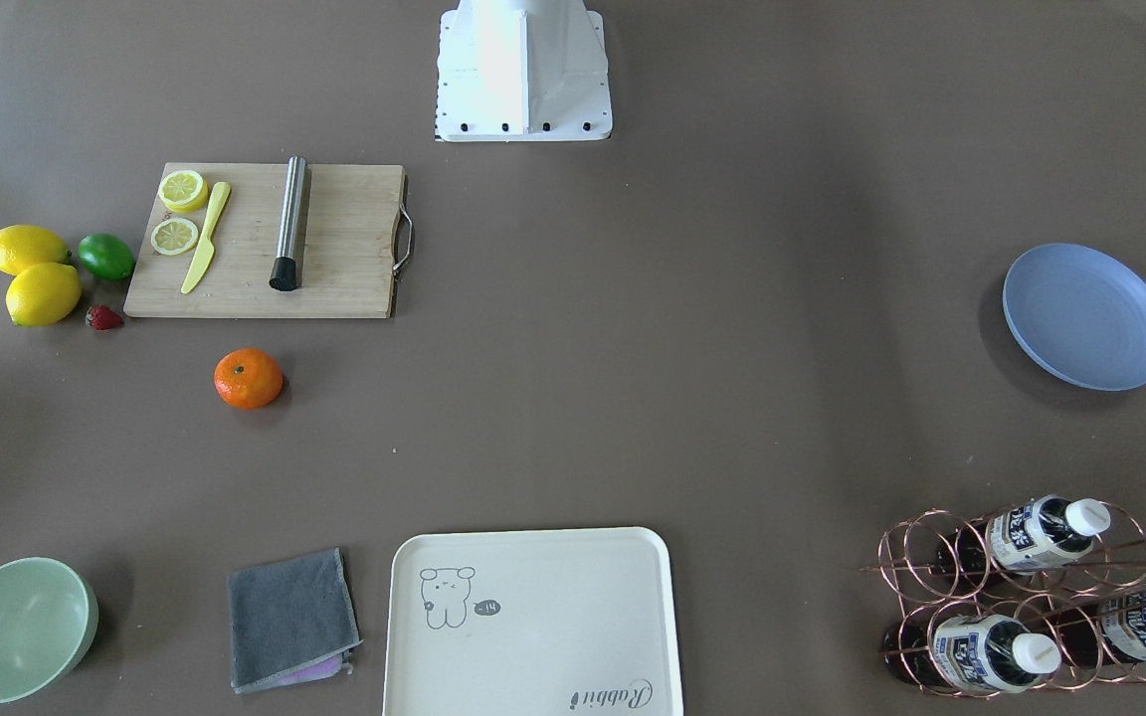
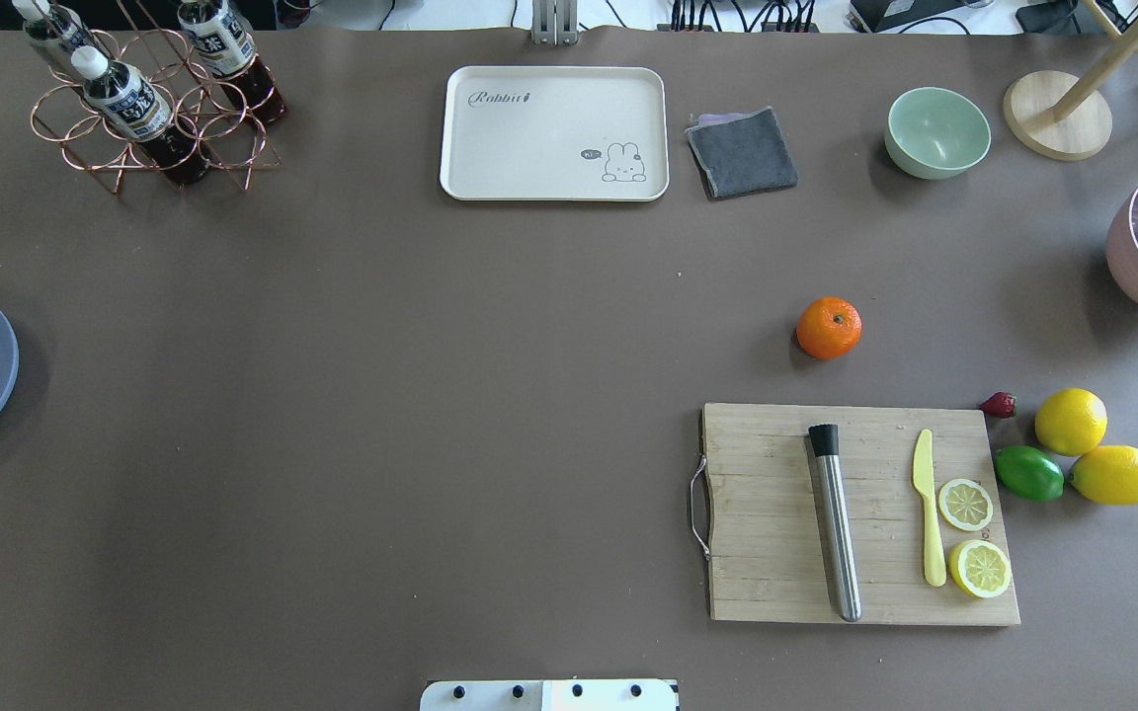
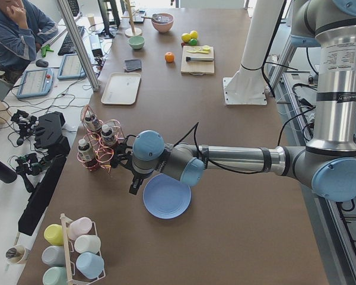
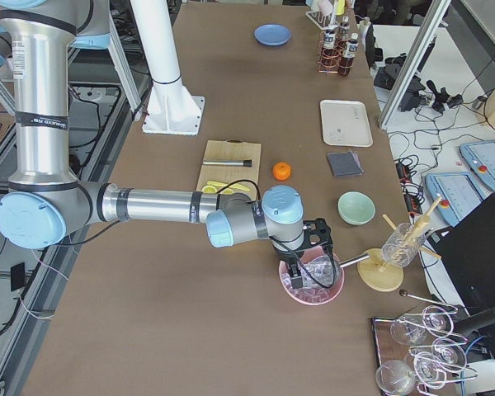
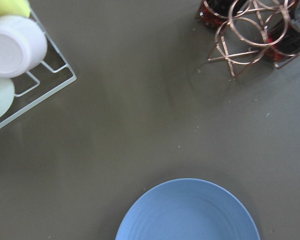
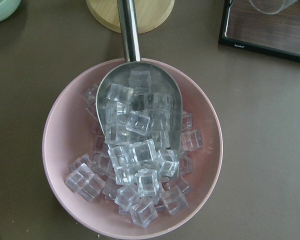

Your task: Pick orange to plate

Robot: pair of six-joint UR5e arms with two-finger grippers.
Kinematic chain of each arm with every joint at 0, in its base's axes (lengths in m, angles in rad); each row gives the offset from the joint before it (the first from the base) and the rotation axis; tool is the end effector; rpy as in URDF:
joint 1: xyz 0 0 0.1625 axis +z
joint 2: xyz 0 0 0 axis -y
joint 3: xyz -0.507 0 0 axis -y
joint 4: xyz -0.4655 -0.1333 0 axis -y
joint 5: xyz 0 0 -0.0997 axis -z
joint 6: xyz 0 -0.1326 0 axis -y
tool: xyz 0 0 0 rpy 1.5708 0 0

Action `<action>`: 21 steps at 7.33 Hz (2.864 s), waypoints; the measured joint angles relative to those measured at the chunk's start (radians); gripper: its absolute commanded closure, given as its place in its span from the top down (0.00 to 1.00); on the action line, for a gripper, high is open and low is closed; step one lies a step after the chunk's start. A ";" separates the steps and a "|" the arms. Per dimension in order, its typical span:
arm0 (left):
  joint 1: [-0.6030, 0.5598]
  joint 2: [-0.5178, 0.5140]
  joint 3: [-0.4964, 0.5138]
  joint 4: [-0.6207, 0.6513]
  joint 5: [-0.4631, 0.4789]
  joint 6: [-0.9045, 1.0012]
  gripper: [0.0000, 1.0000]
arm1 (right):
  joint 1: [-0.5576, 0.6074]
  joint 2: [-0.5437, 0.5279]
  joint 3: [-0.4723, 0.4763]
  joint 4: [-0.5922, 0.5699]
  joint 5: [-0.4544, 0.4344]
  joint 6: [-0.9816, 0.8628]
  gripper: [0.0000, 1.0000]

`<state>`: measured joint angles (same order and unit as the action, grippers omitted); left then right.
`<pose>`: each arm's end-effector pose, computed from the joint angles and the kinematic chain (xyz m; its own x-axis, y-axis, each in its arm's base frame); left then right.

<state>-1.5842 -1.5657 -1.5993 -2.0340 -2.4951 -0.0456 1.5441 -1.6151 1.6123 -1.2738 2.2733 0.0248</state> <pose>-0.0353 -0.5878 0.6826 0.6062 0.3245 -0.7261 0.0395 0.8996 0.4350 0.0324 -0.5689 0.7383 0.7584 -0.1839 0.6254 0.0067 0.9615 0.2746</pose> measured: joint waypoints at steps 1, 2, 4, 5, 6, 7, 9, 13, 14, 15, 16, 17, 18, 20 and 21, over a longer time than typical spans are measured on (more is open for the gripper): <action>0.004 -0.021 0.036 -0.060 0.007 0.010 1.00 | -0.028 0.009 0.014 0.007 0.001 0.056 1.00; 0.009 -0.029 0.107 -0.120 0.028 0.020 1.00 | -0.074 0.011 0.033 0.039 0.000 0.151 1.00; 0.020 -0.030 0.290 -0.255 0.052 0.026 0.99 | -0.187 0.005 0.050 0.185 -0.019 0.373 1.00; 0.032 -0.020 0.352 -0.303 0.057 0.026 0.99 | -0.251 0.004 0.051 0.252 -0.046 0.471 1.00; 0.049 -0.003 0.384 -0.325 0.058 0.025 0.99 | -0.305 0.003 0.052 0.296 -0.072 0.537 1.00; 0.068 0.018 0.402 -0.340 0.057 0.024 0.99 | -0.344 0.003 0.053 0.324 -0.088 0.576 1.00; 0.105 0.048 0.432 -0.368 0.048 0.023 0.99 | -0.378 0.000 0.058 0.344 -0.096 0.599 1.00; 0.144 0.051 0.462 -0.378 0.018 0.018 0.98 | -0.389 -0.005 0.060 0.358 -0.104 0.603 1.00; 0.158 0.043 0.470 -0.378 0.017 0.012 0.97 | -0.389 -0.005 0.060 0.358 -0.110 0.603 1.00; 0.171 0.032 0.482 -0.377 0.016 0.008 0.92 | -0.389 -0.005 0.060 0.358 -0.113 0.603 1.00; 0.183 0.018 0.496 -0.377 0.016 0.007 0.81 | -0.389 -0.005 0.060 0.358 -0.115 0.603 1.00; 0.189 0.009 0.506 -0.377 0.016 0.006 0.73 | -0.390 -0.005 0.060 0.358 -0.119 0.603 1.00; 0.193 0.003 0.515 -0.376 0.016 0.006 0.68 | -0.390 -0.005 0.060 0.358 -0.123 0.603 1.00; 0.209 -0.007 0.528 -0.376 0.011 0.006 0.62 | -0.390 -0.004 0.060 0.358 -0.130 0.603 1.00; 0.214 -0.014 0.534 -0.376 0.005 0.006 0.59 | -0.390 -0.004 0.060 0.358 -0.134 0.603 1.00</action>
<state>-1.3704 -1.5797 -1.0653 -2.4099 -2.4899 -0.0399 1.1542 -1.6186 1.6721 -0.9158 2.1392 0.6274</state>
